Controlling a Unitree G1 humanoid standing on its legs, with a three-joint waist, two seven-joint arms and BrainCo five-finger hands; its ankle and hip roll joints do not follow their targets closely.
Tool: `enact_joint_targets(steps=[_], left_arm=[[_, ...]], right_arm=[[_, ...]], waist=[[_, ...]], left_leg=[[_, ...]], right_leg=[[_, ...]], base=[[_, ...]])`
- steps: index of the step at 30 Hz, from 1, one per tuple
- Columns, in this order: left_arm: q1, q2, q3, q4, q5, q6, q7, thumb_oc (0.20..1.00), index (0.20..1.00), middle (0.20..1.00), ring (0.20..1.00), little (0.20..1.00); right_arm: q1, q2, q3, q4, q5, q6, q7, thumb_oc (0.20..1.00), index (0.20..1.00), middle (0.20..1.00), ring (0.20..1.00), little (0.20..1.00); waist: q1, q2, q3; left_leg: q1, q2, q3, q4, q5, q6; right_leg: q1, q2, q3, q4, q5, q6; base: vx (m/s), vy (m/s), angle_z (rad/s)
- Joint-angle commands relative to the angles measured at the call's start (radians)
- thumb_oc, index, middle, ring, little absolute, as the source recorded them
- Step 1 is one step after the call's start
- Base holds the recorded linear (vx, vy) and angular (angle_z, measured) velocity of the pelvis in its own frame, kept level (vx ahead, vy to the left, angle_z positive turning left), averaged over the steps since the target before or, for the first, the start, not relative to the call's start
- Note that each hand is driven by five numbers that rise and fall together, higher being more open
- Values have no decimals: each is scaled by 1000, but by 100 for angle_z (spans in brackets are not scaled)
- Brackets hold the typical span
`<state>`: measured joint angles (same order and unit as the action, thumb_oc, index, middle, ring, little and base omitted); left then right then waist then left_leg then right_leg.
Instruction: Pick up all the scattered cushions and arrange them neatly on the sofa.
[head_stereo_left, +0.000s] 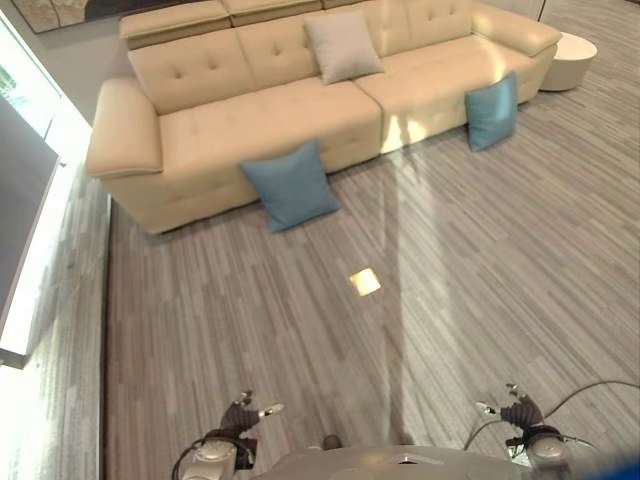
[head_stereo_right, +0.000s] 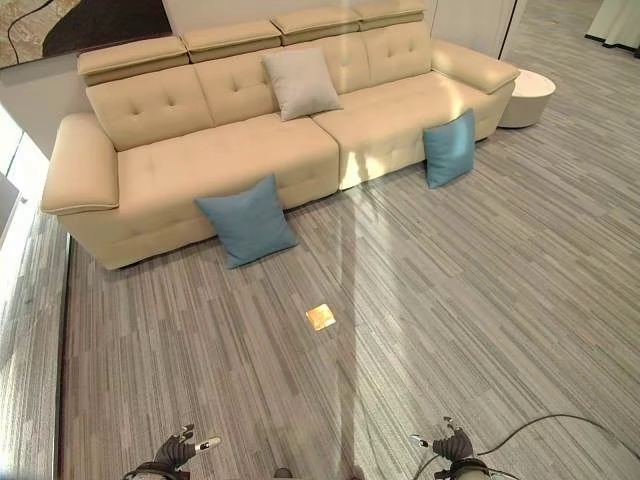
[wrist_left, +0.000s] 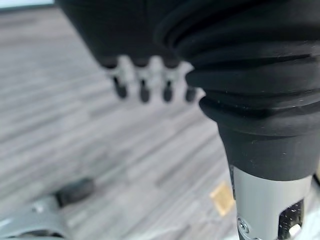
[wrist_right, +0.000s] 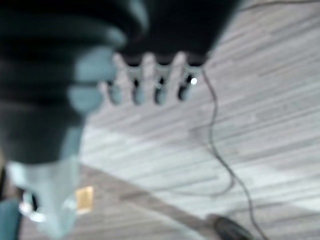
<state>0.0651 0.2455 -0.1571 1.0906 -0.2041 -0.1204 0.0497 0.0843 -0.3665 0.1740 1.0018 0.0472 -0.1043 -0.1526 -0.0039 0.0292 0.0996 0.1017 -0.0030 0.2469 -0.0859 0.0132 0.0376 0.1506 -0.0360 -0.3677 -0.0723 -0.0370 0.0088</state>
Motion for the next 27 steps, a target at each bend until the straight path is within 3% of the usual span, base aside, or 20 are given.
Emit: enact_joint_targets(steps=[1,20,25,27], left_arm=[[-72,-1,5,57,49,-19,11,1000,1000,1000,1000,1000],[-66,-8,2,65,33,-17,8,1000,1000,1000,1000,1000],[-100,1,-13,62,23,-20,13,1000,1000,1000,1000,1000],[-109,2,-19,65,29,-19,12,1000,1000,1000,1000,1000]], right_arm=[[-52,-4,40,32,-43,-16,0,1000,1000,1000,1000,1000],[-67,-10,73,-16,-75,-19,-3,1000,1000,1000,1000,1000],[-95,-23,68,-34,-54,-24,-7,1000,1000,1000,1000,1000],[-93,-30,63,-43,-54,-22,-10,1000,1000,1000,1000,1000]], waist=[[18,-47,-2],[44,-65,19],[53,-81,60],[50,-83,63]], left_leg=[[17,51,-9,-1,-34,-73],[4,54,-63,-1,-19,-75],[-114,42,-98,104,-9,-84],[-157,38,-71,137,-11,-84]], right_leg=[[-4,-84,-7,-15,69,97],[4,-74,-28,-15,48,80],[-26,-82,-47,-15,41,66],[-36,-92,-76,-15,39,67]], base=[[16,-5,7],[15,-14,9],[-69,-33,52],[-60,-2,54]])
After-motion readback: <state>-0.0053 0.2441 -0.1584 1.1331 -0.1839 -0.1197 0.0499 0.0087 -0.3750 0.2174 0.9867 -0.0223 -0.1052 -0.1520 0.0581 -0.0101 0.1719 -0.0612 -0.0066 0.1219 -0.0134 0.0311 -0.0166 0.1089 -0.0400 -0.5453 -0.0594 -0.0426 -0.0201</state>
